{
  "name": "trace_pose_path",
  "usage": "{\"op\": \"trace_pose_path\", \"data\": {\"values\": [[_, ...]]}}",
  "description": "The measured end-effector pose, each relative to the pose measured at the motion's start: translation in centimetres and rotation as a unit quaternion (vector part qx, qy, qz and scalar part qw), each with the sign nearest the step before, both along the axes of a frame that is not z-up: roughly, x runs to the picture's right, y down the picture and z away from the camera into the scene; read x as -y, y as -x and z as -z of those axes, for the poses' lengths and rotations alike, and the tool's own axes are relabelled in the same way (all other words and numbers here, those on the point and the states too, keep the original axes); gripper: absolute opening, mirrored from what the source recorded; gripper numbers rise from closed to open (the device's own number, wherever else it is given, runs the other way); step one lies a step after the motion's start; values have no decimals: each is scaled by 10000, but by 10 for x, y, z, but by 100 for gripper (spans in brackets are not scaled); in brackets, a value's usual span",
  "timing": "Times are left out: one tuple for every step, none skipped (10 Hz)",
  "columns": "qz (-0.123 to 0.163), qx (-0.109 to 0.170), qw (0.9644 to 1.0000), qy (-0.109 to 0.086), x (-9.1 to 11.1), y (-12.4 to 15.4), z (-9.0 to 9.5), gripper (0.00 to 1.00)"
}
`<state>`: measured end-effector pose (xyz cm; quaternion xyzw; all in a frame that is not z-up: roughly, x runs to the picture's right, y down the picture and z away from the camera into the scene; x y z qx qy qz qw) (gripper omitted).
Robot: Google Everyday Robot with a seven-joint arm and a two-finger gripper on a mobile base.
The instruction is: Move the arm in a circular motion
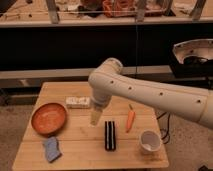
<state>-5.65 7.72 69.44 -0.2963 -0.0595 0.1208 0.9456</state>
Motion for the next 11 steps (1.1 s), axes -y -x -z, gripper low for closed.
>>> {"op": "trace_pose_path", "data": {"values": [[95,50,9999,-101,19,8,-11,80],[147,86,9997,-148,34,13,-20,80],[168,70,9997,-181,45,13,-27,80],[155,34,9997,-206,53,7,-31,80],[125,-15,9997,-206,56,-1,-33,80],[39,-114,9997,-203,57,-19,-35,80],[-94,-216,9996,-177,54,-44,-34,80],[-192,-294,9992,-166,51,-64,-33,80],[-323,-392,9986,-140,45,-89,-32,80],[-493,-517,9974,-113,37,-119,-29,80],[-617,-607,9962,-91,31,-139,-26,80]]}}
